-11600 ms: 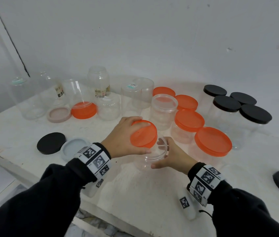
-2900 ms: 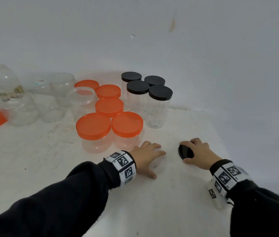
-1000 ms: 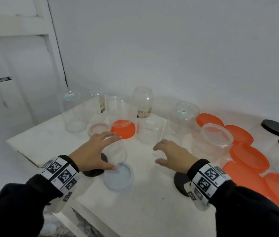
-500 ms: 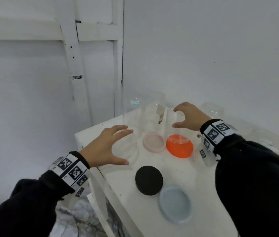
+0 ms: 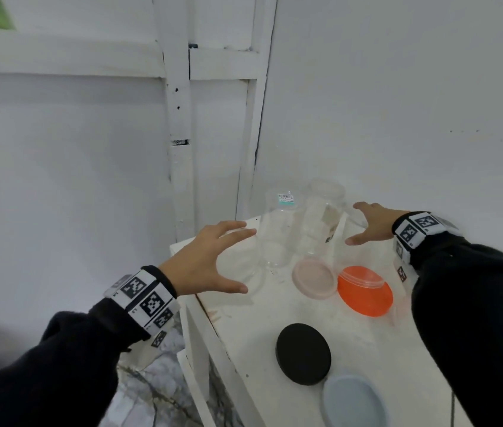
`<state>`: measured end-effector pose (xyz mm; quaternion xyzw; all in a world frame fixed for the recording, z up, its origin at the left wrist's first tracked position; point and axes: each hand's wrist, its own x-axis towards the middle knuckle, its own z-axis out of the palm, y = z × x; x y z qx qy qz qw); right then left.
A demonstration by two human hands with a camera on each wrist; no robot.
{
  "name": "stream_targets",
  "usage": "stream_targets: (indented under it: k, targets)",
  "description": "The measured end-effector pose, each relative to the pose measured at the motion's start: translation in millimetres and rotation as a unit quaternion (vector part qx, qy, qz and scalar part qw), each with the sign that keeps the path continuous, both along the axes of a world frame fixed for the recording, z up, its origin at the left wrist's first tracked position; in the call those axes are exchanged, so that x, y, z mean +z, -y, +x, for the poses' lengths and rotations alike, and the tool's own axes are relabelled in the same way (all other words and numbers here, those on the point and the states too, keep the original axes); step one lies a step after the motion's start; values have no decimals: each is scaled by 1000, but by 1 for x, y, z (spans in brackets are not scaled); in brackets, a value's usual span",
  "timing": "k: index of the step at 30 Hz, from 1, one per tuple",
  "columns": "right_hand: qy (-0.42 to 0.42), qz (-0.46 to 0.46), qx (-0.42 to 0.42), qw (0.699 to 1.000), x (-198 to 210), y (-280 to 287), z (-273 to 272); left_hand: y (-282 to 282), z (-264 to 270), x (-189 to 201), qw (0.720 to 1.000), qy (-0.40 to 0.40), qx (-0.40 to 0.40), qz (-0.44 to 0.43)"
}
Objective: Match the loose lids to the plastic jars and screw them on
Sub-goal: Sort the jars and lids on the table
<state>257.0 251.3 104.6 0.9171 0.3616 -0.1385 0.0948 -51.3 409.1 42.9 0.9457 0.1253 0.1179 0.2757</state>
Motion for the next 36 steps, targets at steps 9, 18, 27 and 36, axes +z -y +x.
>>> stream_targets:
  k: [9,18,27,36]
  targets:
    - [47,-27,10,998,1,-2,-10,-5,0,-4,1000,-5,-8,-4]
    - [127,23,70,989,20,14,-45,-1,3,-1,1000,10,-24,-3]
    - [60,127,115,983,43,68,-93,21,17,2,997,42,-71,-1]
    - [62,228,43,971,43,139,-114,62,37,10,990,53,-128,-9]
